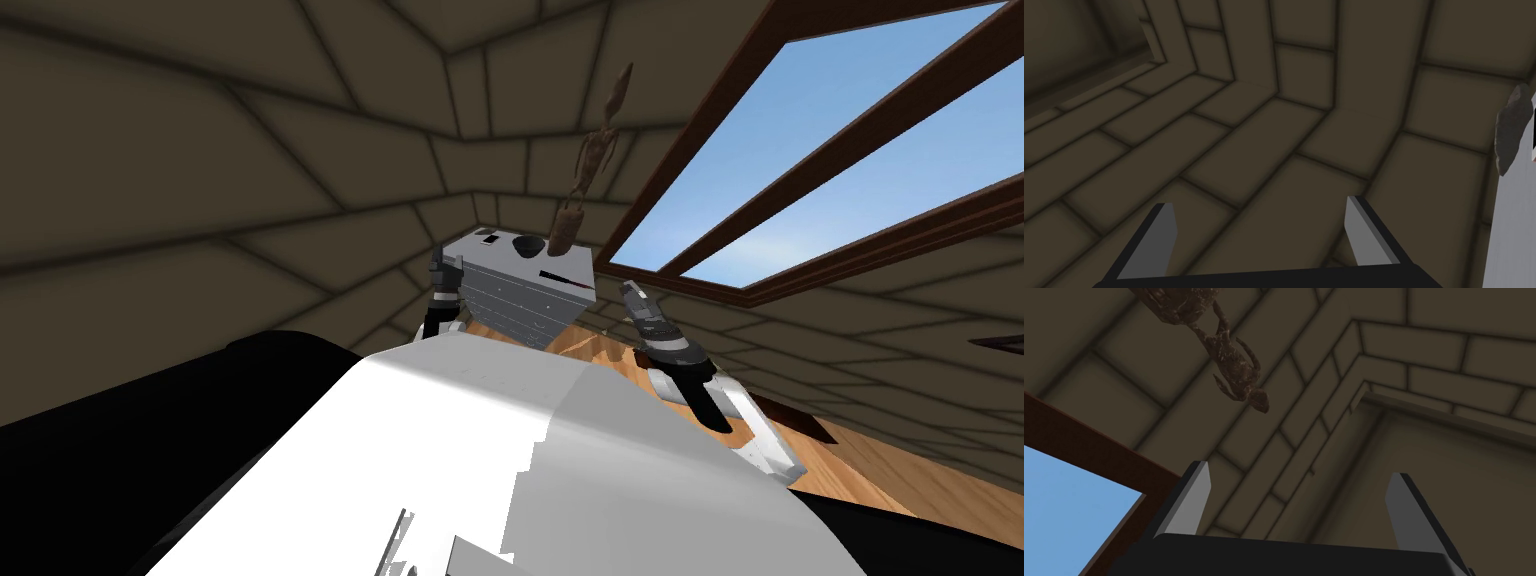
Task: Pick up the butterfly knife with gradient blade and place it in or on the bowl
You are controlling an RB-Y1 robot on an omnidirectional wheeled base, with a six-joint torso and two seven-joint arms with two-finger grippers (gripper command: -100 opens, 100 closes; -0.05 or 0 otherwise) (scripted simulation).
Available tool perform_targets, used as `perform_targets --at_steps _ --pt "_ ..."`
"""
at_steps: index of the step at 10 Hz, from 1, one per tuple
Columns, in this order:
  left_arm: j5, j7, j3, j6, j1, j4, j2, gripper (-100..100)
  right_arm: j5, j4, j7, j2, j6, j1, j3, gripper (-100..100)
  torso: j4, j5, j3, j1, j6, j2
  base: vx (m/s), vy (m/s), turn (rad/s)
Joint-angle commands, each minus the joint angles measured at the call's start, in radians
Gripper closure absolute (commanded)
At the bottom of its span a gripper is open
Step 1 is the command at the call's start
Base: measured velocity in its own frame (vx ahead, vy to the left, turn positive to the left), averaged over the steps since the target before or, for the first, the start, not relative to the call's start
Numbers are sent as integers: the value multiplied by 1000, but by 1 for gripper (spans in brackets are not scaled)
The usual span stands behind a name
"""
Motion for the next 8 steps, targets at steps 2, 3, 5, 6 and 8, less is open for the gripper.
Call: perform_targets --at_steps 2,3,5,6,8 --pt "0 0 0 0 0 0 0 0 24 21 -11 -79 -21 1 -15 -100 0 0 0 0 0 0 11 13 66" --pt "0 0 0 0 0 0 0 0 47 41 -21 -110 -41 2 -30 -100 0 0 0 0 0 0 20 16 81" --pt "0 0 0 0 0 0 0 0 47 41 -21 -152 -41 2 -30 -100 0 0 -1 0 0 -1 16 9 20" --pt "0 0 0 0 0 0 0 0 70 63 -32 -191 -60 4 -44 -100 0 0 0 0 0 0 16 18 81" --pt "0 0 0 0 0 0 0 0 93 85 -43 -250 -79 7 -56 -100 0 0 0 1 0 -1 17 19 59"
